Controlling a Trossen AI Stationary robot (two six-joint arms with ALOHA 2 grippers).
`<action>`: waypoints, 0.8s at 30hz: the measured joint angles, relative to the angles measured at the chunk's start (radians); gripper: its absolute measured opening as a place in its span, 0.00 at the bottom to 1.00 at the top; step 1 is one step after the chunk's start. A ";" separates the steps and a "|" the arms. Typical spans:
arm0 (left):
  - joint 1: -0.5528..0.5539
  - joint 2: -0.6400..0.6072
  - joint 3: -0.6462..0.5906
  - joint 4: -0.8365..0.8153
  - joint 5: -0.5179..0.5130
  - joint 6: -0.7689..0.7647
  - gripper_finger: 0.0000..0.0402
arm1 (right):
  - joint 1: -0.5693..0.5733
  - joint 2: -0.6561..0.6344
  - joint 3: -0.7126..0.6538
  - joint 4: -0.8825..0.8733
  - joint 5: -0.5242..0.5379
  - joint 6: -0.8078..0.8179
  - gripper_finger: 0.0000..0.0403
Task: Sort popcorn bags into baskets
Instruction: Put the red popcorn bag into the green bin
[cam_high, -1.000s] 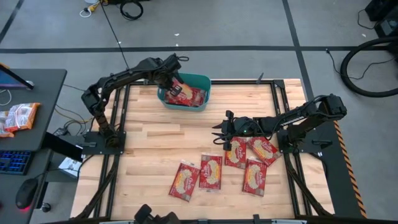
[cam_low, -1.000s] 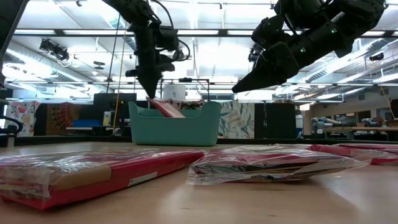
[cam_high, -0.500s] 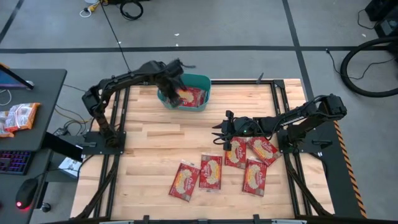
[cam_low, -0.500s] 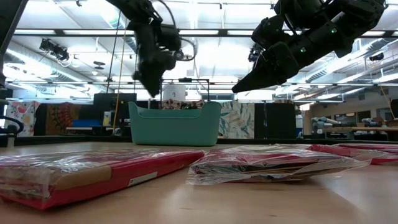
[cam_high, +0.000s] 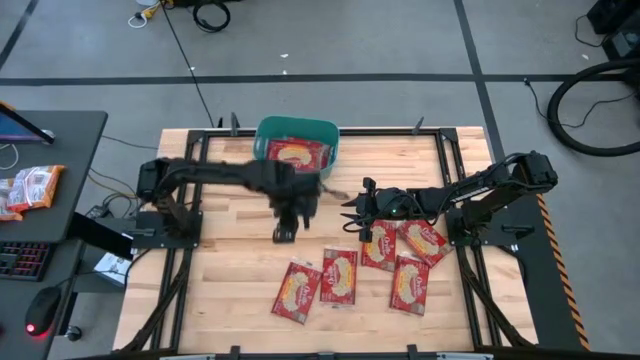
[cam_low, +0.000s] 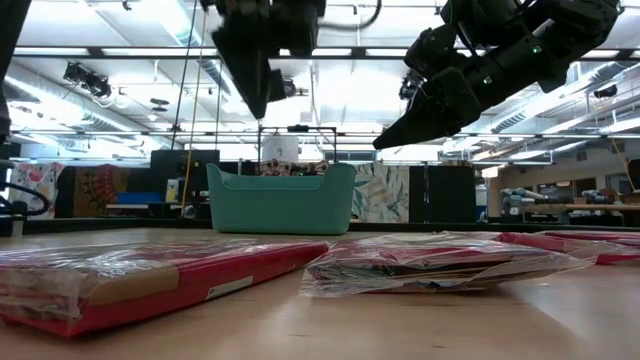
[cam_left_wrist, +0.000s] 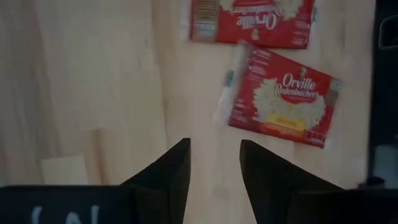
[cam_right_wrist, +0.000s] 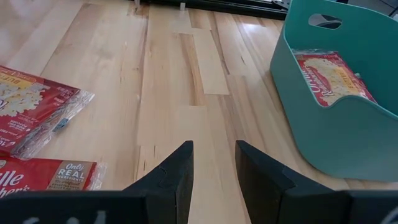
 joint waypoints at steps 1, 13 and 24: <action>-0.029 0.000 -0.006 0.015 -0.030 -0.015 0.35 | 0.000 0.000 0.000 0.000 0.000 0.000 0.31; -0.299 0.002 -0.221 0.265 -0.201 -0.163 0.35 | 0.000 0.000 0.000 0.000 0.001 0.004 0.31; -0.469 0.002 -0.389 0.614 -0.222 -0.203 0.35 | 0.000 0.000 0.000 0.001 0.001 0.004 0.31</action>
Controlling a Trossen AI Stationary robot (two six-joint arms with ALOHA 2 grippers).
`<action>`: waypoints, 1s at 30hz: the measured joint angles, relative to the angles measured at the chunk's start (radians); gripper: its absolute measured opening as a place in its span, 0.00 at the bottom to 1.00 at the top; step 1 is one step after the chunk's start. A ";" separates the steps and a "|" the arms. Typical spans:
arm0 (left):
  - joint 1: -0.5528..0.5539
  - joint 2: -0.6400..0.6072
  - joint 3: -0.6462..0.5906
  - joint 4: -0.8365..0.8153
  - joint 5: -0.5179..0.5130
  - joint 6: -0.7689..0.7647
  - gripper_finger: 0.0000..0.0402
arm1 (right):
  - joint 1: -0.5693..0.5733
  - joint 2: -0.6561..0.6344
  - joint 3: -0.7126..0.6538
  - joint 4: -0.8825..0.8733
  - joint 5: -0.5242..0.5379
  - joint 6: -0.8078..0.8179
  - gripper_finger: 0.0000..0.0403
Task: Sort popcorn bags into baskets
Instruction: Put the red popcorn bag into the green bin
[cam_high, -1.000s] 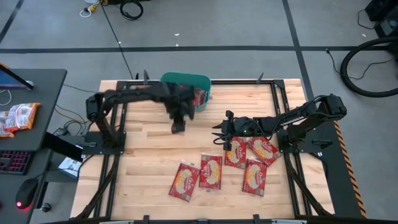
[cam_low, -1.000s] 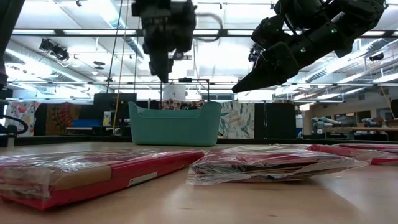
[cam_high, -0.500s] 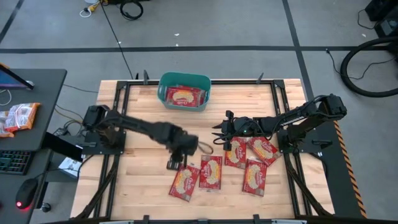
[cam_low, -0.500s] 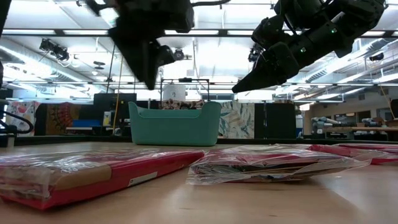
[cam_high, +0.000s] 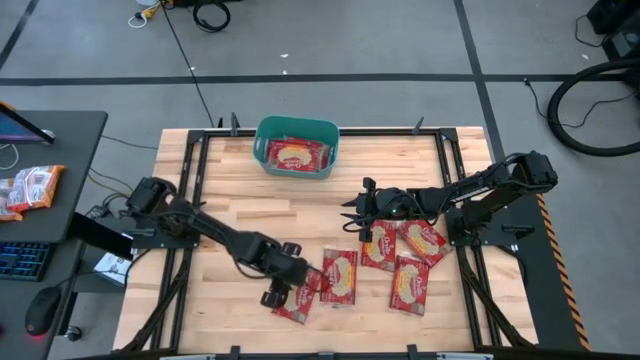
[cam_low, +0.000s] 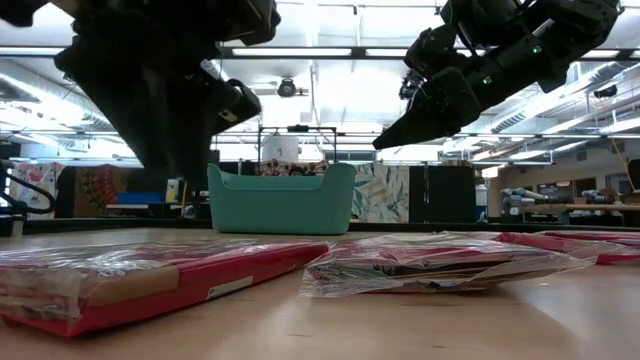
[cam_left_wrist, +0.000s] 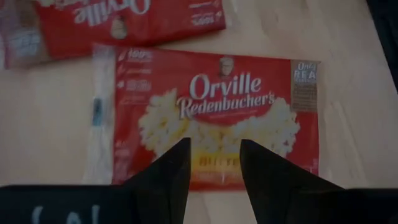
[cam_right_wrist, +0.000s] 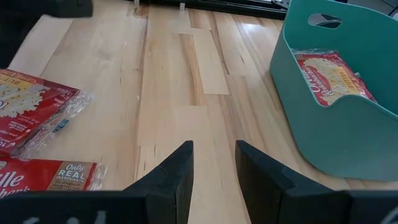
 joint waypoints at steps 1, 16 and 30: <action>-0.006 0.000 -0.018 0.035 -0.002 0.004 0.35 | 0.000 0.000 0.000 0.000 0.000 0.000 0.31; -0.011 0.000 -0.185 0.250 -0.046 0.077 0.35 | 0.000 0.000 0.000 0.000 0.000 0.000 0.31; 0.058 -0.004 -0.154 -0.269 -0.329 -0.066 0.35 | 0.000 0.000 0.000 0.001 0.000 0.001 0.31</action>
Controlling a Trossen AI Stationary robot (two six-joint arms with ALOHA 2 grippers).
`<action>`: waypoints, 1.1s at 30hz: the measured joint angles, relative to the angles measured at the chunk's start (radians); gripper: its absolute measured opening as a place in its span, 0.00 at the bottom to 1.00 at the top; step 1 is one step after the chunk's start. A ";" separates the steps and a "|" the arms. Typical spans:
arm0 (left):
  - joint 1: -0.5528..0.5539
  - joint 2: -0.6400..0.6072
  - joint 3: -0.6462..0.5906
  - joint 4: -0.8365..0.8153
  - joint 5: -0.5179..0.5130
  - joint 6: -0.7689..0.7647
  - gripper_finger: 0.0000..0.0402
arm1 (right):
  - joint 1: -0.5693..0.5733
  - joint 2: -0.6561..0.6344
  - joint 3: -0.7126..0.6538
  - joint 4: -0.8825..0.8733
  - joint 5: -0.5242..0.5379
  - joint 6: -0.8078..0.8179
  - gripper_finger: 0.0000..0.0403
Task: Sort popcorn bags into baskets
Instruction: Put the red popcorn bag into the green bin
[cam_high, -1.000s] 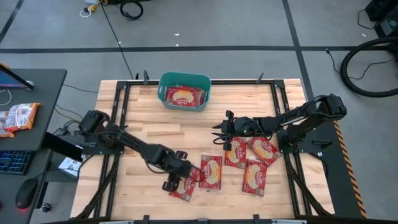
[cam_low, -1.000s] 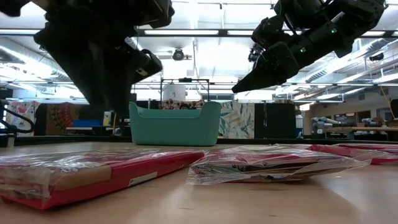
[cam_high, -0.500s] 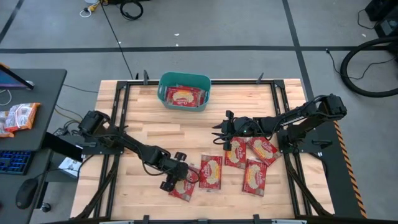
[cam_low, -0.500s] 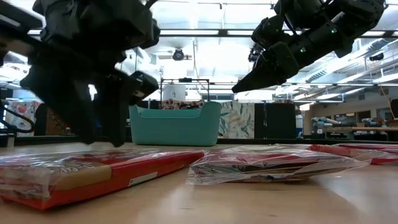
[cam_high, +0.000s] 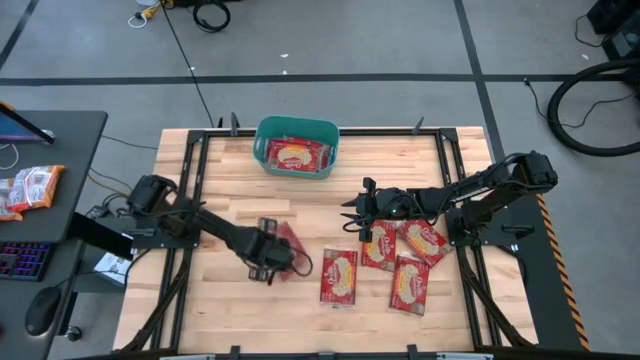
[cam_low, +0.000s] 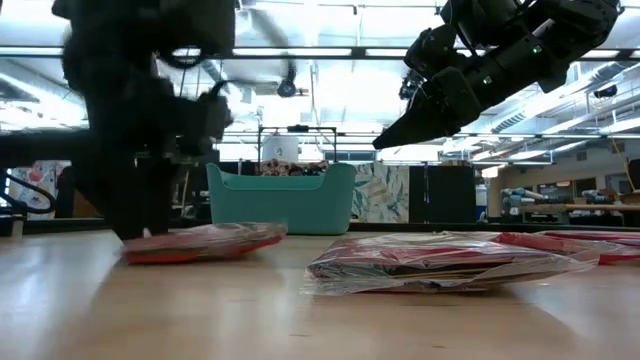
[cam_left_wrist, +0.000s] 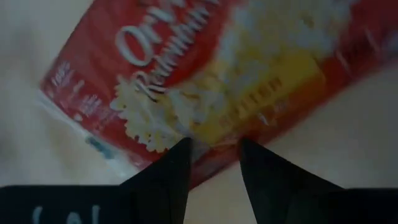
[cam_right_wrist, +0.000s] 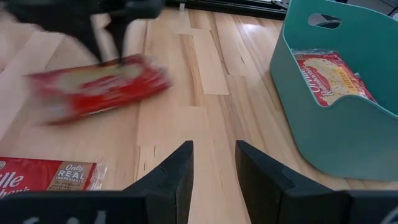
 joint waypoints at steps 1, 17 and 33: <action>0.008 0.000 0.008 -0.042 -0.025 -0.012 0.35 | 0.000 0.000 0.000 0.000 0.000 0.000 0.31; 0.027 -0.047 0.052 -0.048 -0.067 -0.028 0.35 | 0.000 0.000 0.000 0.007 0.000 0.000 0.31; 0.017 -0.048 0.037 -0.290 -0.079 -0.079 0.35 | 0.000 0.000 0.000 0.008 0.000 0.000 0.31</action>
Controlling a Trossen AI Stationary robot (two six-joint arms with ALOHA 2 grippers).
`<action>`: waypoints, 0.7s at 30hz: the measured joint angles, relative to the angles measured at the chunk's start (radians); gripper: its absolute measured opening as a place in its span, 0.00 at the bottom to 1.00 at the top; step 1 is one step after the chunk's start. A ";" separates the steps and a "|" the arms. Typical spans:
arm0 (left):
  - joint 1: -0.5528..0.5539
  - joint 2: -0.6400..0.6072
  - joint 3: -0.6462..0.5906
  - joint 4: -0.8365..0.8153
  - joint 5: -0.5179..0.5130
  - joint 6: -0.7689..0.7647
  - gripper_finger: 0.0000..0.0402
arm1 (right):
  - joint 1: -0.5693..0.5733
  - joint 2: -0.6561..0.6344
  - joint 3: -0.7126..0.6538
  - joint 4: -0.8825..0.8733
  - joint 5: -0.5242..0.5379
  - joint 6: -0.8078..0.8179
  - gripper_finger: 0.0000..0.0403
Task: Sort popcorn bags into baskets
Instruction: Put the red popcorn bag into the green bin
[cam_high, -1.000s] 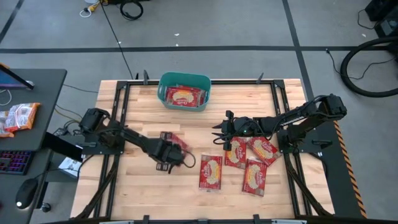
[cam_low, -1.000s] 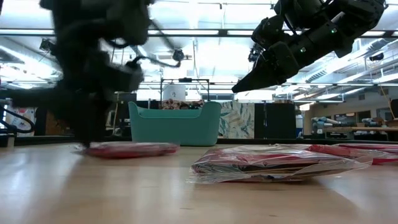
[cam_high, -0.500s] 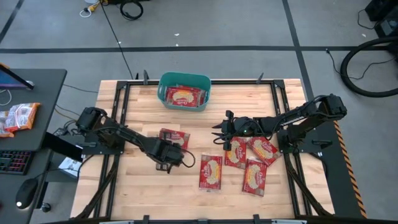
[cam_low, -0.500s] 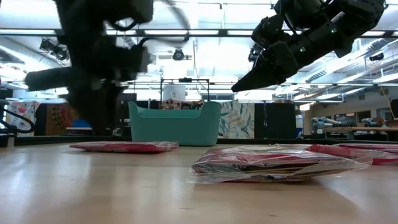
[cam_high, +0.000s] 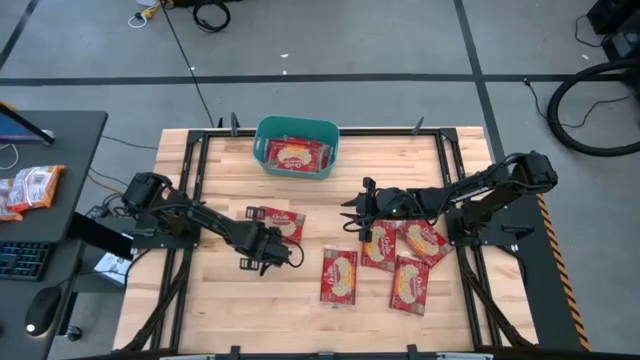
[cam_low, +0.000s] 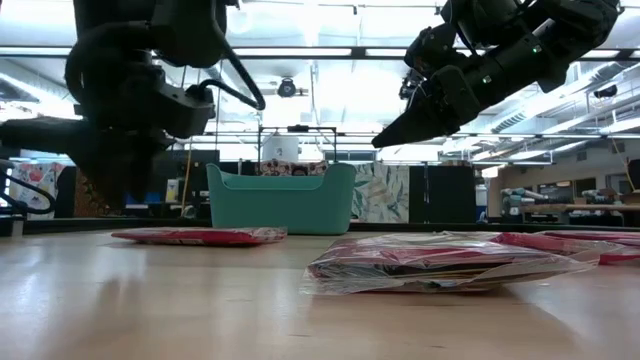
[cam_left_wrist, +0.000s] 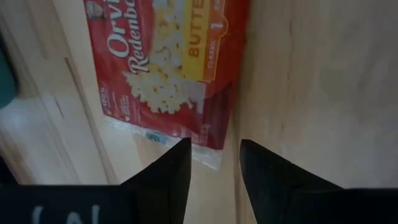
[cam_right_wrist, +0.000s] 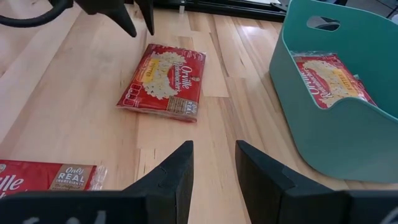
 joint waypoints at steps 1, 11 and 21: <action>0.000 0.000 -0.013 0.010 -0.002 -0.012 0.35 | 0.000 0.000 0.000 0.000 0.000 0.000 0.31; -0.013 0.000 -0.111 0.046 -0.033 -0.068 0.35 | 0.000 0.000 0.000 0.002 0.000 0.000 0.31; -0.030 0.000 -0.135 0.083 -0.049 -0.112 0.35 | 0.000 0.000 0.000 0.004 0.000 0.000 0.31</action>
